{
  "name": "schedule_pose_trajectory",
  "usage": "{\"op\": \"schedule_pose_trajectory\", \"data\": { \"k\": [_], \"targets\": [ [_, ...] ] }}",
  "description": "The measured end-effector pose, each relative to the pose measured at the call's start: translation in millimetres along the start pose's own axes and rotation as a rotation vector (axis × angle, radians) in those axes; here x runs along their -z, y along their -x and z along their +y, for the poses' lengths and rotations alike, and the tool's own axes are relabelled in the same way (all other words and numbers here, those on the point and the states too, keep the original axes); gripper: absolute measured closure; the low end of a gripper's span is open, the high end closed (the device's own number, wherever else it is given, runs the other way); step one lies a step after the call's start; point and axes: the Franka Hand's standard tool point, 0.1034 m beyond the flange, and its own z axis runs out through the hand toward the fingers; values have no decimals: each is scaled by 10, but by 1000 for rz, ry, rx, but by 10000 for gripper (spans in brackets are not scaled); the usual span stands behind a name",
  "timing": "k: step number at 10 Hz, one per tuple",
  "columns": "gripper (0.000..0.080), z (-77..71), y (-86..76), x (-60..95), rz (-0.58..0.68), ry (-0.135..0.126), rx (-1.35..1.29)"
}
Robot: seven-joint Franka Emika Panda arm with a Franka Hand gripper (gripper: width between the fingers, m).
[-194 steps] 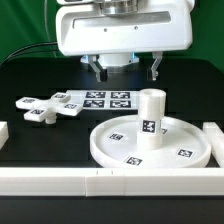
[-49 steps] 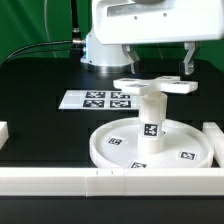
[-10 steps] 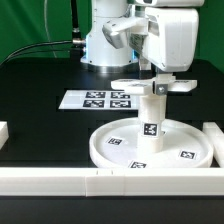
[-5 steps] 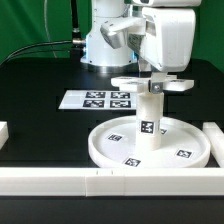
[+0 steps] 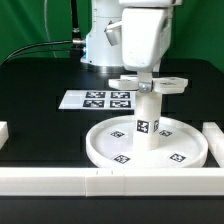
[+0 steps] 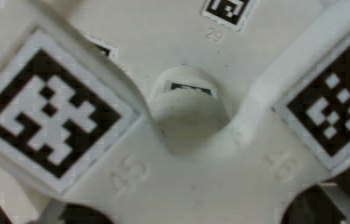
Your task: Assemble round table
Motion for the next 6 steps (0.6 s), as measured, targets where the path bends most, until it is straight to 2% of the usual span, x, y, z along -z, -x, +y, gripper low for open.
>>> {"op": "schedule_pose_trajectory", "data": {
  "k": [1,2,6],
  "targets": [
    [353,4,-3,2,-2,-3,-89],
    [351,56,8,1,16,18,-98],
    [351,55,13,0,22,11,-419]
  ]
}}
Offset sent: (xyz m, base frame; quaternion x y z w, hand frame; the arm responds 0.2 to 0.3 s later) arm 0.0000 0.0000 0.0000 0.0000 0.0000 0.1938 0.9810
